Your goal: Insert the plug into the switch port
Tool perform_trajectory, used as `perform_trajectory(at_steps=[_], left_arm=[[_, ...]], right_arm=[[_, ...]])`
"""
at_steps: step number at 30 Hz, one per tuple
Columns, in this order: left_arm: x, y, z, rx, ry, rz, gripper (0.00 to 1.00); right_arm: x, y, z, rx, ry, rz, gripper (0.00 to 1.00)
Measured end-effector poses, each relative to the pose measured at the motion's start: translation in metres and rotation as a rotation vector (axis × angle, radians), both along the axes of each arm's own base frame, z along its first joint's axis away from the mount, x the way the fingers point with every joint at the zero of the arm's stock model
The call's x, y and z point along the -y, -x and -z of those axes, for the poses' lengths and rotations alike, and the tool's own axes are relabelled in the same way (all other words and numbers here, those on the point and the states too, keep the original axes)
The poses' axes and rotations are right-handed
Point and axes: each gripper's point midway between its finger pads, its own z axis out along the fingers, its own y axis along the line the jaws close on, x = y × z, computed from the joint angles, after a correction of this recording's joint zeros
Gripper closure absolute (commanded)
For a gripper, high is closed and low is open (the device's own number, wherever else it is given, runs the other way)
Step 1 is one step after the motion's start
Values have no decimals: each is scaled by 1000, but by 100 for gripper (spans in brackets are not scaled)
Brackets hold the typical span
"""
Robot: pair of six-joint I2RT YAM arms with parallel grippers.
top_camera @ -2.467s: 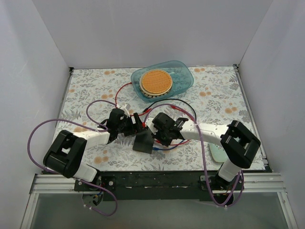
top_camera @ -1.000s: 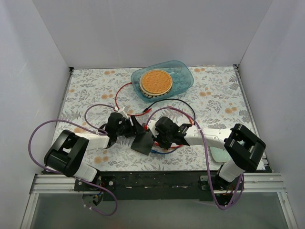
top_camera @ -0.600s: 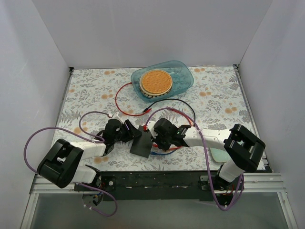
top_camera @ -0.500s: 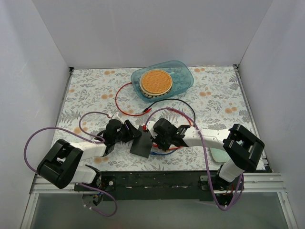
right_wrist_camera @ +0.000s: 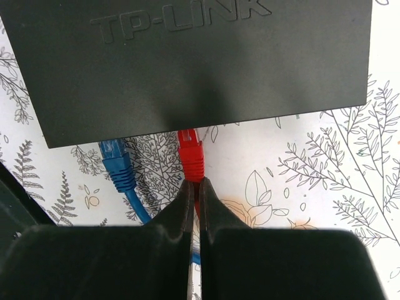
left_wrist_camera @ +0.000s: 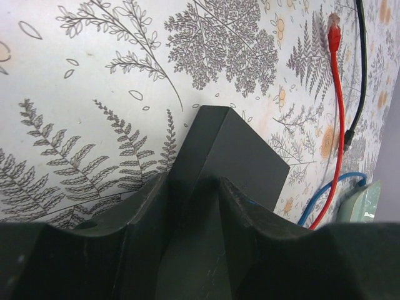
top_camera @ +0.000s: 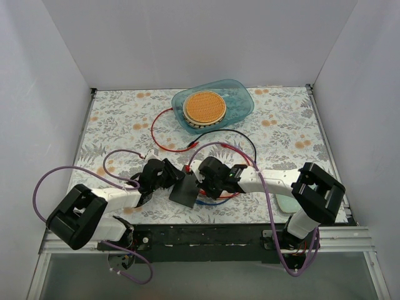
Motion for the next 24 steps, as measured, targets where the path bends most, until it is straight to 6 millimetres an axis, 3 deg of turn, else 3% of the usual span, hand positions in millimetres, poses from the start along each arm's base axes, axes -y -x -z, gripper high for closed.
perform_trajectory(at_steps=[8, 24], left_arm=[[-11, -2, -2, -9, -12, -81, 72], [-13, -1, 1, -10, -32, -144, 83]], right_arm=[[-13, -2, -9, -16, -25, 12, 99], [-18, 5, 1, -113, 35, 56, 99]])
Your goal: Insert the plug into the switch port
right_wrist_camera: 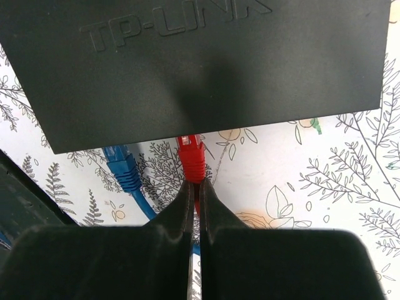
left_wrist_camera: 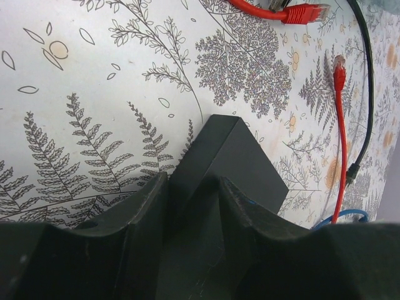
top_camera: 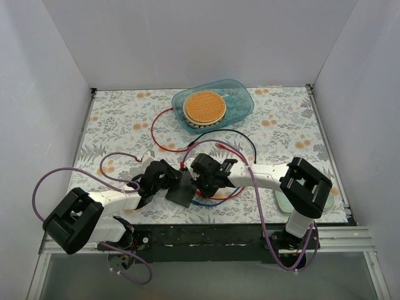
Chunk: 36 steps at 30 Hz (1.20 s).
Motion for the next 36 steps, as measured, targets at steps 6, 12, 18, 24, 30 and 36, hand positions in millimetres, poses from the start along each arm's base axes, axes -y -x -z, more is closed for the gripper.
perform_trajectory(at_steps=[6, 12, 18, 24, 30, 36], left_arm=[[0, 0, 0, 1, -6, -16, 84], [1, 1, 0, -4, -4, -26, 84], [1, 2, 0, -7, -3, -28, 79], [0, 3, -1, -16, -18, -27, 65], [18, 22, -4, -66, -17, 70, 60], [29, 23, -16, -87, 0, 129, 43]], right_arm=[[0, 1, -1, -22, 19, 25, 99], [2, 1, -1, -29, 39, 31, 99], [2, 2, -1, -33, 38, 23, 99], [2, 3, -2, -32, 29, 19, 72], [-38, -13, -44, 76, -232, 12, 44], [-50, -23, -84, 180, -397, 19, 29]])
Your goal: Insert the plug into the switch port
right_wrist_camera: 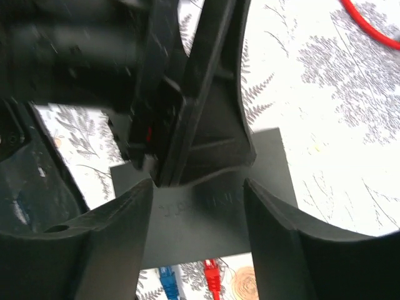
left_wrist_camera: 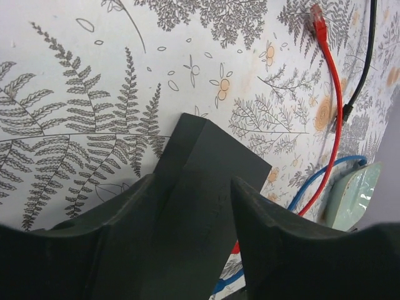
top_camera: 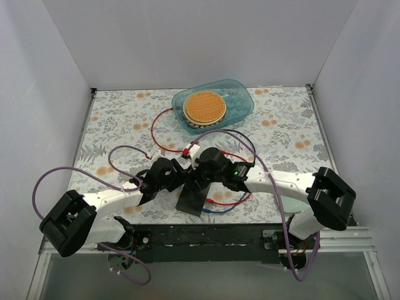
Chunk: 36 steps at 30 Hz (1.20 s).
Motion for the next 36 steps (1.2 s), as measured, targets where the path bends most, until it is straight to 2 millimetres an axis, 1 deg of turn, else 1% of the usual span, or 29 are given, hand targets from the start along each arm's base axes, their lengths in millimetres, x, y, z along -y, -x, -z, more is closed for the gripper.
perform_trajectory(at_steps=[1, 3, 4, 7, 10, 13, 14, 17, 18, 20, 22, 24, 25, 27, 32, 34, 36], left_arm=[[0, -1, -2, 2, -1, 6, 32], [-3, -6, -4, 4, -10, 5, 22], [-7, -10, -6, 8, -19, -2, 14], [-20, -23, -13, 27, -50, -26, 4], [-29, -39, -27, 74, -99, -34, 2], [-29, -56, -51, 150, -148, -16, 2], [-28, -65, -63, 189, -169, -5, 2], [-24, -85, -84, 265, -227, 20, 2], [-22, -93, -89, 287, -251, 31, 2], [-19, -107, -93, 310, -304, 54, 4], [-14, -119, -90, 317, -357, 82, 8], [-10, -130, -81, 307, -405, 111, 11], [-8, -136, -74, 299, -435, 132, 14], [-4, -143, -59, 279, -476, 165, 17], [1, -149, -24, 226, -545, 247, 22], [3, -150, -15, 213, -558, 270, 22], [5, -152, -12, 211, -566, 289, 23]], right_arm=[[4, 0, 1, 8, 1, 11, 27], [11, -1, 4, 20, 12, 30, 25], [17, -2, 6, 27, 22, 44, 23], [30, -6, 6, 52, 45, 87, 21], [41, -17, -4, 75, 42, 135, 20], [55, -34, -14, 83, 23, 196, 20], [62, -43, -19, 81, 10, 226, 20], [85, -65, -26, 73, -20, 302, 20], [93, -70, -26, 65, -28, 325, 20], [108, -80, -26, 44, -43, 366, 20], [119, -85, -23, 19, -54, 394, 20], [126, -87, -20, -2, -60, 405, 20], [129, -87, -19, -12, -64, 408, 21], [131, -85, -17, -28, -69, 409, 21], [136, -80, -10, -58, -70, 409, 21], [138, -79, -8, -64, -70, 410, 21], [139, -78, -7, -67, -69, 411, 21]])
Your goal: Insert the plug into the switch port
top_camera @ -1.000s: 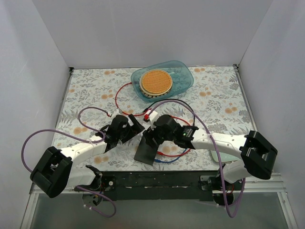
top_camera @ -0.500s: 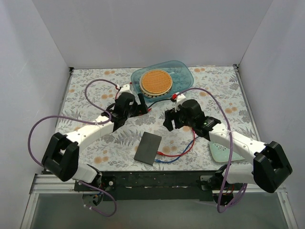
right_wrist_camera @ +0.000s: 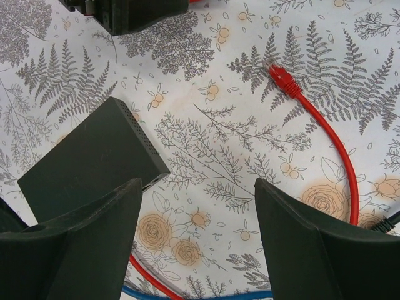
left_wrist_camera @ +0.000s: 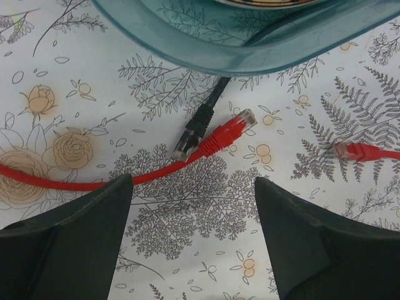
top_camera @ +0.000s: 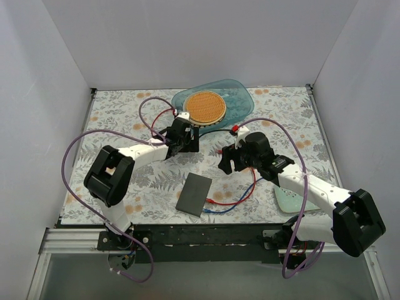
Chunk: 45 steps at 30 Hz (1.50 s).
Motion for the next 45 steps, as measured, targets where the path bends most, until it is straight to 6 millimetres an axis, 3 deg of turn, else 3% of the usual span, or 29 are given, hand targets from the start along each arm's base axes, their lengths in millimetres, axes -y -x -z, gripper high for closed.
perform_trajectory(at_steps=[9, 12, 13, 17, 20, 26, 30, 34, 39, 42, 45], left_arm=[[20, -21, 13, 2, -56, 53, 32], [23, -19, 29, -18, -102, 67, 47], [24, -19, 34, -24, -119, 72, 59], [30, -24, 34, -8, -153, 76, 88], [34, -25, 32, -6, -147, 75, 100], [32, -22, 26, -7, -146, 66, 100], [32, -22, 0, 24, -119, 64, 100], [36, -20, -50, 90, -29, 59, 100], [48, -8, -144, 240, 227, 51, 100], [51, 5, -180, 293, 373, 51, 100], [57, 13, -194, 301, 475, 55, 100]], right_arm=[[4, -4, -2, 3, -6, 15, 21], [4, -4, -2, 2, -8, 14, 21], [5, -3, 0, 0, -6, 14, 21], [7, -1, 5, -12, 1, 16, 21], [8, -1, 3, -8, -3, 17, 22], [7, -1, -2, 3, -14, 13, 22], [6, 0, -3, 3, -20, 5, 22], [0, 3, -15, 31, -65, -26, 22], [-15, 7, -45, 107, -216, -72, 21], [-30, 6, -68, 146, -326, -110, 22], [-44, 5, -89, 180, -424, -157, 22]])
